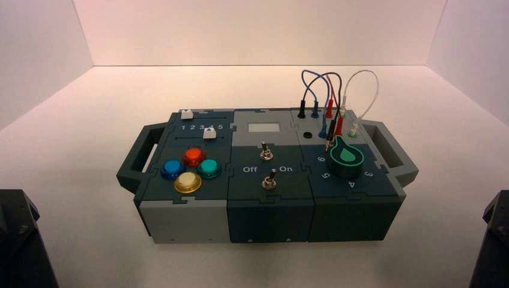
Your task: Move the bottom slider to position 1.
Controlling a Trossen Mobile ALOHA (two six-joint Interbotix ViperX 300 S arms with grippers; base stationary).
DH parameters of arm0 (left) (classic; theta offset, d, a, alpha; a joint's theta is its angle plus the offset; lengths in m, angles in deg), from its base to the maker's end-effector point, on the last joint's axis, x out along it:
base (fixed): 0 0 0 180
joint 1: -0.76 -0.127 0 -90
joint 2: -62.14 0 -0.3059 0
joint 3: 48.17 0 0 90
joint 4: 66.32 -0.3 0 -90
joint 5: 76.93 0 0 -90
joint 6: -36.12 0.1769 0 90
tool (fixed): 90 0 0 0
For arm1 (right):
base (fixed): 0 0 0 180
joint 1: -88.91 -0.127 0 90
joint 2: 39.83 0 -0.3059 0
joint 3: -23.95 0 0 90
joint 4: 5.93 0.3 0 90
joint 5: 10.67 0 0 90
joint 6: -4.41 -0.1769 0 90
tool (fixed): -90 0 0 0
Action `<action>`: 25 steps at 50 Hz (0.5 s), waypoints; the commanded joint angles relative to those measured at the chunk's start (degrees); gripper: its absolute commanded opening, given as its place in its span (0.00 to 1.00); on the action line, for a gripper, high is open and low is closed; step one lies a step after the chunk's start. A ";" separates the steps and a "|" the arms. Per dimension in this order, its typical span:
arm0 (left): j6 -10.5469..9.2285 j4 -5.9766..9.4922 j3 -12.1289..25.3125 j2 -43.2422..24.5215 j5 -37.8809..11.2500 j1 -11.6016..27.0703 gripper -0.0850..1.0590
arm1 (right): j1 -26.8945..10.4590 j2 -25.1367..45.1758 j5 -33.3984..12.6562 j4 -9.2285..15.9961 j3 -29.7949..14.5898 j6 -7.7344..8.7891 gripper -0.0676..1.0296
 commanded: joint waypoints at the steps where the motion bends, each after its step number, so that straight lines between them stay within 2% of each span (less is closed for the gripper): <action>1: 0.35 -0.09 0.88 -0.35 0.35 -0.18 0.05 | -0.44 0.35 -0.18 0.18 -1.23 -0.18 0.04; 14: 0.53 -0.09 1.05 -0.88 -0.09 -0.18 0.05 | -1.41 0.35 -0.97 0.26 -1.14 -0.18 0.04; 20: 0.44 0.00 2.37 -2.20 -4.22 -0.09 0.05 | -3.69 0.62 -2.90 0.53 -1.41 -0.09 0.04; 25: 0.26 0.26 4.48 -4.04 -10.90 0.44 0.05 | -5.54 1.76 -5.10 0.53 -1.67 -0.18 0.04</action>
